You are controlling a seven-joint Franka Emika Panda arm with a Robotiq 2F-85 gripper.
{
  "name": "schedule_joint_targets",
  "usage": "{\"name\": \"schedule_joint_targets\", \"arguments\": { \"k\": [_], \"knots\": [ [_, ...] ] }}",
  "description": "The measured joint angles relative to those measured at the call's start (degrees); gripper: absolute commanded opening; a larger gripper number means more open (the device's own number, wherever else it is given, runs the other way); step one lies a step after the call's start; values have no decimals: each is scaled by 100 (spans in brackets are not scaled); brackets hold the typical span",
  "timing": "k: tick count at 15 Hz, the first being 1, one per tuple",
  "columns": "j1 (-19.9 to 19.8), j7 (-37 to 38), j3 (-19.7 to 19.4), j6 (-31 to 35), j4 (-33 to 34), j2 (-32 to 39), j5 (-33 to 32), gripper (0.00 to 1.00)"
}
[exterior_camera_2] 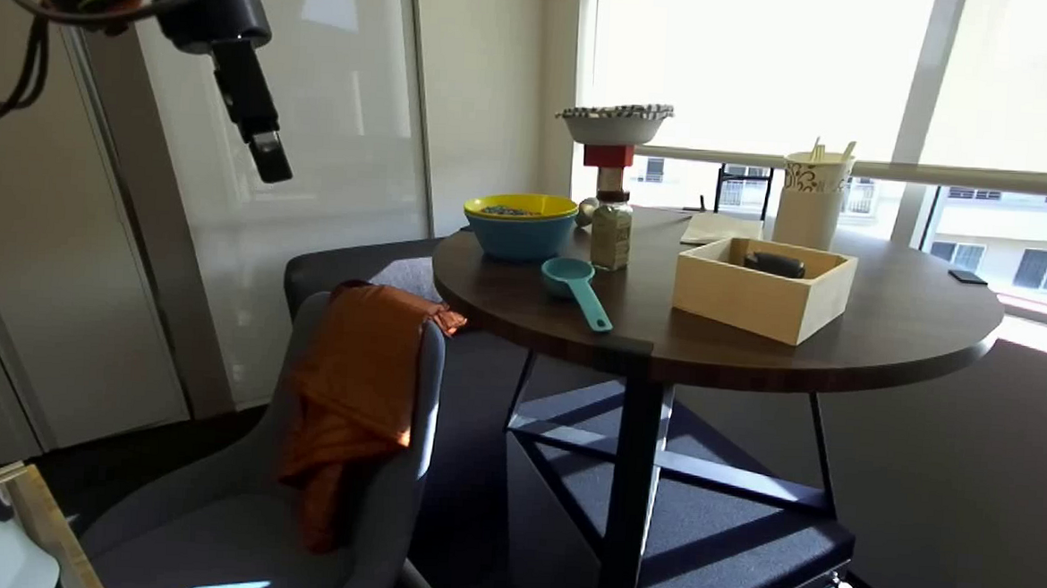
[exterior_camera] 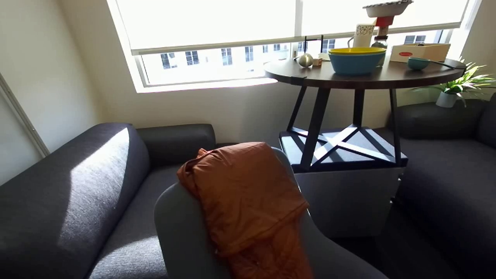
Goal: Put the white plate in the wooden box
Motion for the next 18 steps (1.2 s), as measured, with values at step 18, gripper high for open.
{"name": "schedule_joint_targets", "arguments": {
  "k": [18],
  "knots": [
    [-162, 2605, -248, -1184, 3590, 2335, 1538, 100]
  ]
}}
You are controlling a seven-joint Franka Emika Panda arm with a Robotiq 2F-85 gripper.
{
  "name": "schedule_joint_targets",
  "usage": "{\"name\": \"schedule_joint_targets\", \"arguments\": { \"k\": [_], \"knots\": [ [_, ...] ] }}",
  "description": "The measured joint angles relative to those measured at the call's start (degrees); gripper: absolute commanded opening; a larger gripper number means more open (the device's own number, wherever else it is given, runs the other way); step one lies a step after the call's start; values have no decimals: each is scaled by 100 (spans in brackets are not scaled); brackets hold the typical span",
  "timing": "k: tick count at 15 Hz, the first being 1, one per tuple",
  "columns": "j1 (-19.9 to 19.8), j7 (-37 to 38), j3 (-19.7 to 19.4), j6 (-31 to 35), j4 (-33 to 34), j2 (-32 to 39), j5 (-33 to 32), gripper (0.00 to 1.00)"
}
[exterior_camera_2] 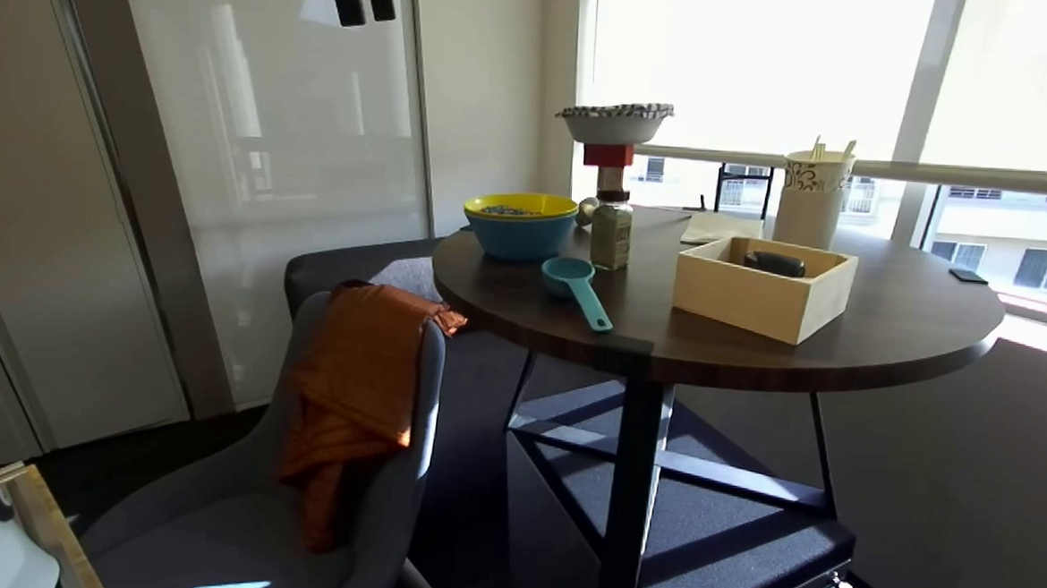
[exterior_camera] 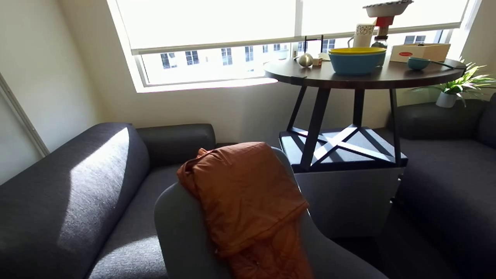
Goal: Put the white plate in the wooden box
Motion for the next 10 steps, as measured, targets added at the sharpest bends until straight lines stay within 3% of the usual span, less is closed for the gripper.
{"name": "schedule_joint_targets", "arguments": {
  "k": [3, 10],
  "knots": [
    [-5, 608, -3, 161, 1, 116, 214, 100],
    [-4, 1700, -282, 1568, 232, 1100, 1262, 100]
  ]
}}
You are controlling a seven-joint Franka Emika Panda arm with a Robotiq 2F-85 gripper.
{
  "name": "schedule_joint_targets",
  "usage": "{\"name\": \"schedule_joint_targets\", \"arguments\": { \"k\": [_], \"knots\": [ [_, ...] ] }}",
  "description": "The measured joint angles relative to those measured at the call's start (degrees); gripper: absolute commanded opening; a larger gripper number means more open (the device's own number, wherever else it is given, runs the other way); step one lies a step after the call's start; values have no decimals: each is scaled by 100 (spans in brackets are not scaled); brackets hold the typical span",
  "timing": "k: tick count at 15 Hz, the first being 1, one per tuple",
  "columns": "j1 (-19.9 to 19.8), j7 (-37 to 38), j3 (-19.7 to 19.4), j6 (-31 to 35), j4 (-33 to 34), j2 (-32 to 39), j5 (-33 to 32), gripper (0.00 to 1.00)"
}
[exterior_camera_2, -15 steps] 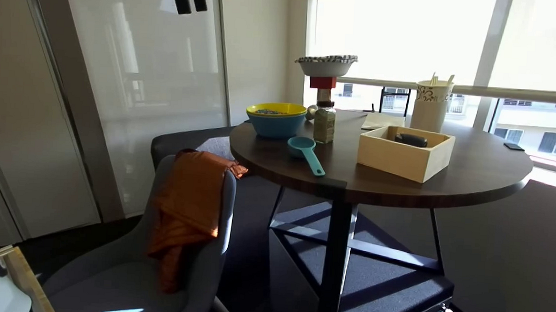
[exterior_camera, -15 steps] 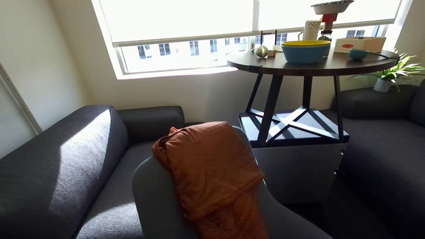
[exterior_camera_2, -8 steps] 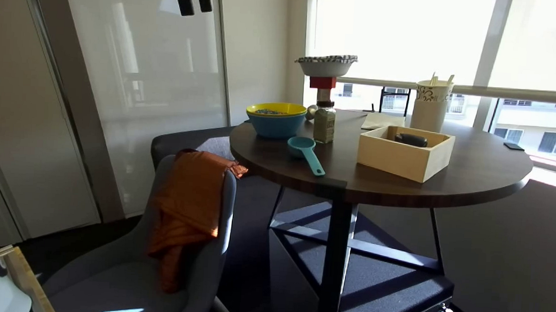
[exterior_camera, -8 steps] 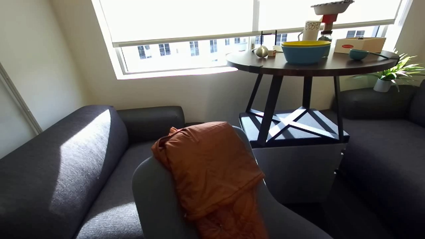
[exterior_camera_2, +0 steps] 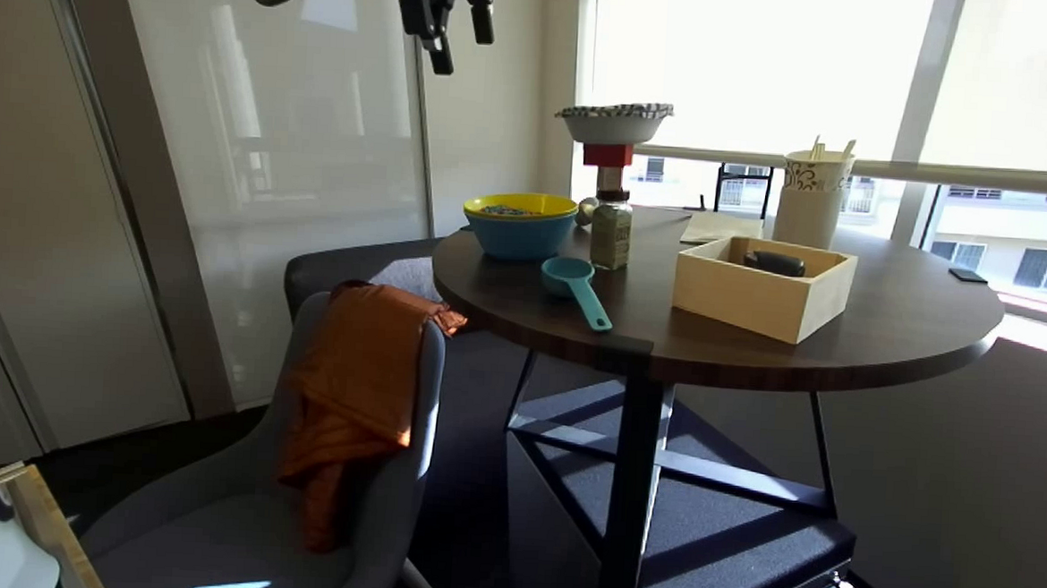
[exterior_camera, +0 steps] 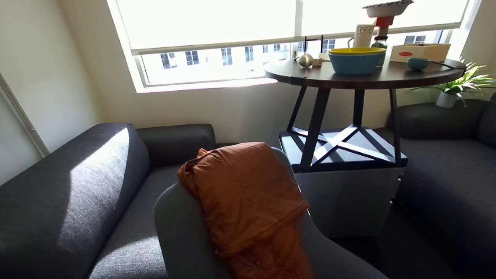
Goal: Put the white plate in the wooden box
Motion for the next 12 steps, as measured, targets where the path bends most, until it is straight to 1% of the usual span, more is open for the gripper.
{"name": "schedule_joint_targets", "arguments": {
  "k": [3, 5, 9, 12],
  "knots": [
    [-2, 334, -177, 602, 113, 335, 390, 100],
    [-2, 578, -230, 966, 115, 458, 531, 100],
    [1, 707, -232, 1031, 141, 485, 559, 100],
    [1, 597, -245, 1023, 119, 485, 485, 100]
  ]
}}
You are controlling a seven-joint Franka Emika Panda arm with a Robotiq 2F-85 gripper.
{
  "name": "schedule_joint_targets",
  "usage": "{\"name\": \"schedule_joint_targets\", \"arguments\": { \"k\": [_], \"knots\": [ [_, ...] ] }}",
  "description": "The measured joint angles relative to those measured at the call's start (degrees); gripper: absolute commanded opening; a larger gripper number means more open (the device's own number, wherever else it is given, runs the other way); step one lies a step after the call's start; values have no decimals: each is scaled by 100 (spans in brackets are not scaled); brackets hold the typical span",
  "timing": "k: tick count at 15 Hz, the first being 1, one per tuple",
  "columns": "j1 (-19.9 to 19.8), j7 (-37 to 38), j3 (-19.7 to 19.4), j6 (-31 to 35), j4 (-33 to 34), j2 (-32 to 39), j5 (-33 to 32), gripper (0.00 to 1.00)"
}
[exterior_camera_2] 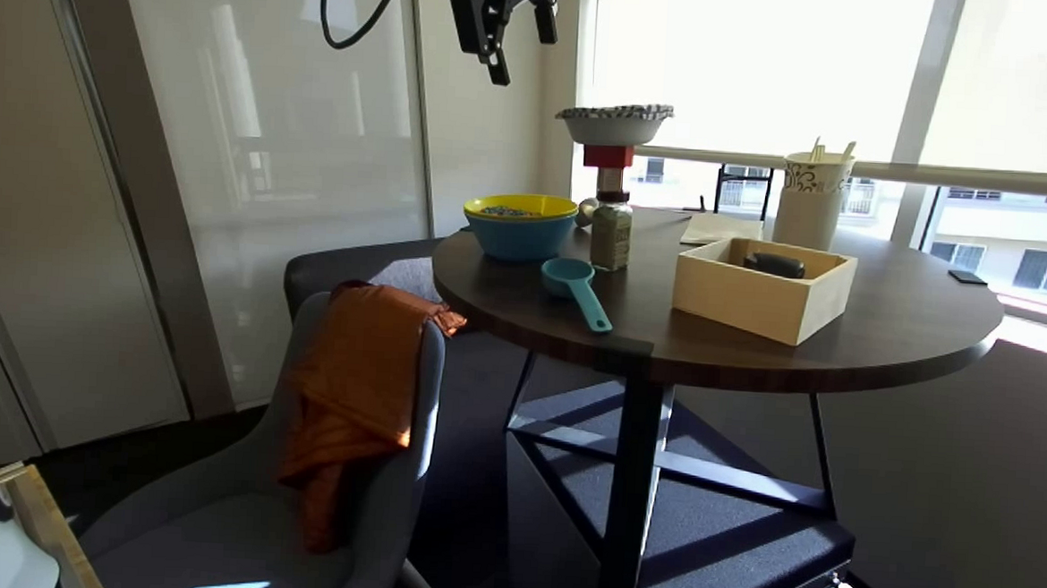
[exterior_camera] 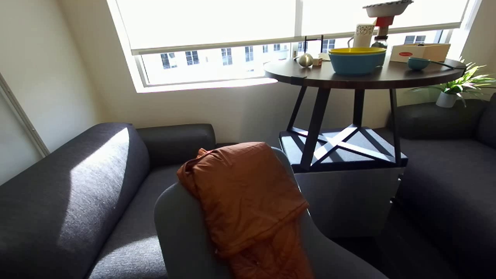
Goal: Put the white plate in the wooden box
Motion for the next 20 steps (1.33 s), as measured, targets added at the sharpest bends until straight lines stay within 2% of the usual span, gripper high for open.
{"name": "schedule_joint_targets", "arguments": {
  "k": [3, 7, 17, 18, 19, 20],
  "knots": [
    [4, -383, -48, 220, -57, 16, 66, 100],
    [48, -826, -83, 1033, -207, 127, 559, 100],
    [60, -1190, -109, 1812, -327, 518, 562, 99],
    [61, -1190, -109, 1864, -327, 553, 562, 87],
    [62, -1191, -107, 1923, -328, 589, 562, 82],
    [62, -1191, -106, 1966, -328, 622, 562, 70]
  ]
}}
